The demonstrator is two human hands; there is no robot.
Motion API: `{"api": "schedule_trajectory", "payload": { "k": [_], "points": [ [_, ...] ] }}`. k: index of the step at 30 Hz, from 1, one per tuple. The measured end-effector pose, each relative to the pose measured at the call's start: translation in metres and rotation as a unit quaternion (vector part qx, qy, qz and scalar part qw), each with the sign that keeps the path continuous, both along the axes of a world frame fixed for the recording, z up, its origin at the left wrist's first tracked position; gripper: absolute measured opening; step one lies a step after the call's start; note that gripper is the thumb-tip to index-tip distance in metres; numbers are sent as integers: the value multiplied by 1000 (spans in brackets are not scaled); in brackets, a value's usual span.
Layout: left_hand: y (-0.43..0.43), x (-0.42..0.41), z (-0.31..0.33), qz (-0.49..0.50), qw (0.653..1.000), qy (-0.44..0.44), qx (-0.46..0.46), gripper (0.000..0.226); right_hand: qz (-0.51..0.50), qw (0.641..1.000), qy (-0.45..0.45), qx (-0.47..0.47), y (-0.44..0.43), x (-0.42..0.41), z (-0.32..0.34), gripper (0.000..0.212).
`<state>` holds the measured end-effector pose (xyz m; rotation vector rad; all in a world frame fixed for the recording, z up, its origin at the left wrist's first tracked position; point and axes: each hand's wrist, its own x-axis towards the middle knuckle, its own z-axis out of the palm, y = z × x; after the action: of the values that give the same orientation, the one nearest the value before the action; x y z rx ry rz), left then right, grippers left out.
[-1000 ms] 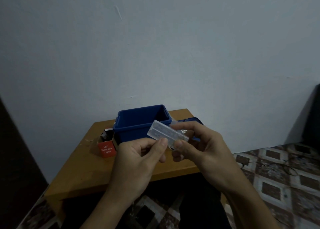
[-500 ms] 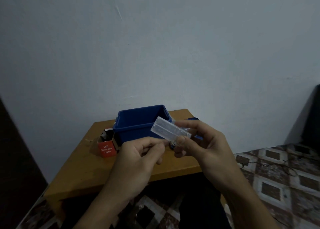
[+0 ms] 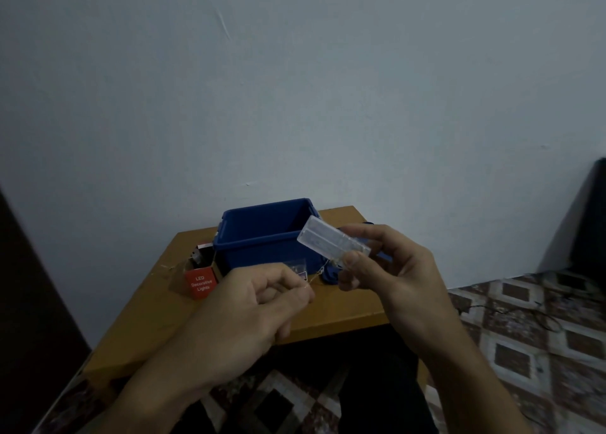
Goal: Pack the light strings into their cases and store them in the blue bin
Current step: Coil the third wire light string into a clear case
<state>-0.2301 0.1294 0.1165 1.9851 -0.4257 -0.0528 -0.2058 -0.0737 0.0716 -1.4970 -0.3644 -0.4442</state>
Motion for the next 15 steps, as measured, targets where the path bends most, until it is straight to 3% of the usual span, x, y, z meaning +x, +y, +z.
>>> {"api": "schedule_trajectory", "payload": {
  "k": [10,15],
  "points": [
    [4,-2,34,-25,981,-158,109,16,35,998,17,-47,1,-2,0,24],
    [-3,16,57,-56,930,-266,246,16,79,993,60,-69,2,-5,2,25]
  ]
}}
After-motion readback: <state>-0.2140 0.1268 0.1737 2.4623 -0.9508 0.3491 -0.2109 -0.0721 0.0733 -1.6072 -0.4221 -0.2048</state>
